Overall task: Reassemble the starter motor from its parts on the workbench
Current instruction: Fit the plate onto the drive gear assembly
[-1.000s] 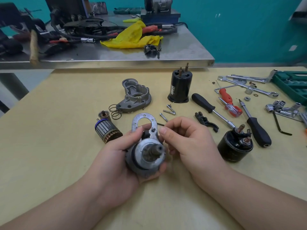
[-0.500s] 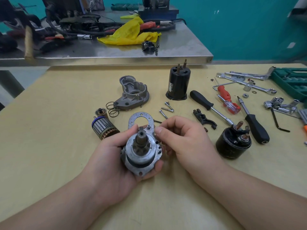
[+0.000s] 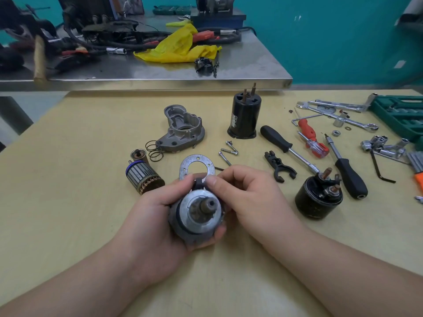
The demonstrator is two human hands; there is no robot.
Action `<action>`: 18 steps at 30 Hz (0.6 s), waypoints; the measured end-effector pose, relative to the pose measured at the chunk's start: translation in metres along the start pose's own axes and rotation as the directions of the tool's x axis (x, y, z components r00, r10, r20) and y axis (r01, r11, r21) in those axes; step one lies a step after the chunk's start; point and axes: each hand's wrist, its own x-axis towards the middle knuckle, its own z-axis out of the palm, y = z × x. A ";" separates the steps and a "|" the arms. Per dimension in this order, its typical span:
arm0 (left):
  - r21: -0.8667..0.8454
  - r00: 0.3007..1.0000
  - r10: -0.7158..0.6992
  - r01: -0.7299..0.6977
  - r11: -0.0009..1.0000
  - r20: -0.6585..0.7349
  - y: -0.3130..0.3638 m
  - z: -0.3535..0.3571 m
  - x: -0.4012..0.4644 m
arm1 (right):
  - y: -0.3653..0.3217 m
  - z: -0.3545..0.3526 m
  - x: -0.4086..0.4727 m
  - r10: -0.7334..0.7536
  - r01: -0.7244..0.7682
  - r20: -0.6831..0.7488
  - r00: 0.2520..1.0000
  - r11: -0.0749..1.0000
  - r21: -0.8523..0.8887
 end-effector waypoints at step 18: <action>0.466 0.847 0.518 -0.508 0.724 0.117 -0.003 0.020 -0.019 | -0.043 -0.005 -0.024 0.287 -0.443 0.381 0.879 0.787 0.429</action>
